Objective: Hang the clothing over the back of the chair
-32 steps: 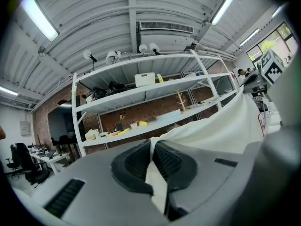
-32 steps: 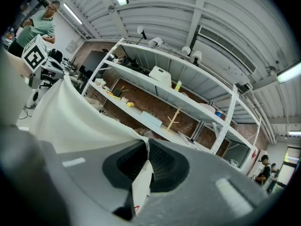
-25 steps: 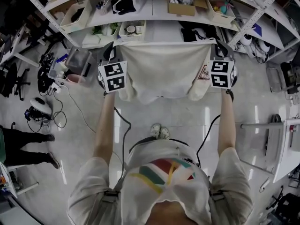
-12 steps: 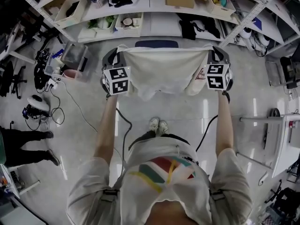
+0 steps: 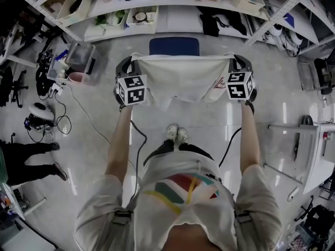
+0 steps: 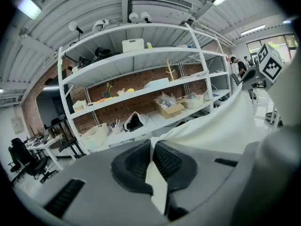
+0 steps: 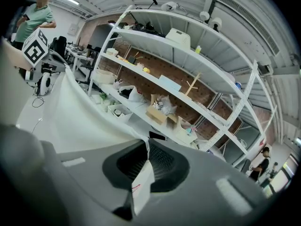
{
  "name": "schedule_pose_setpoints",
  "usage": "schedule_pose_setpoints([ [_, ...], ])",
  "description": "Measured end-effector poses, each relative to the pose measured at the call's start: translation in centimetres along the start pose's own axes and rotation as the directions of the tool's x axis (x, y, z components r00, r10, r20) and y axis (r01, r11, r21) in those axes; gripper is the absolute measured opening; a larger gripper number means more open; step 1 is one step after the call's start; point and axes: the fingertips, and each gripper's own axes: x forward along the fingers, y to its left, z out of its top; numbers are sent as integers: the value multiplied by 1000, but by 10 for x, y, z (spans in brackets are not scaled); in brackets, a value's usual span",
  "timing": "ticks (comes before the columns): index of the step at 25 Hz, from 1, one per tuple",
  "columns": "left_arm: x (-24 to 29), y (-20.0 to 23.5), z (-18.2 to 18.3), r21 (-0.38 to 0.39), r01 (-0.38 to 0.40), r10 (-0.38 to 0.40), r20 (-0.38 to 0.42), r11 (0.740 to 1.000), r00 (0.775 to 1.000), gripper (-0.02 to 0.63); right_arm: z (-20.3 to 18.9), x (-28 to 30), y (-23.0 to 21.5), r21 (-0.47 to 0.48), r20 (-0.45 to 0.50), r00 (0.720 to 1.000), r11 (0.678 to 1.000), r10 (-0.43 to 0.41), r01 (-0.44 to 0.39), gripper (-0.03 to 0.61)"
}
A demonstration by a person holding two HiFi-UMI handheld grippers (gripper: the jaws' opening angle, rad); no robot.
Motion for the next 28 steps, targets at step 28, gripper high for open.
schedule_pose_setpoints([
  [28, 1, -22, -110, -2, 61, -60, -207, 998, 976, 15, -85, 23, 74, -32, -187, 975, 991, 120, -128, 11],
])
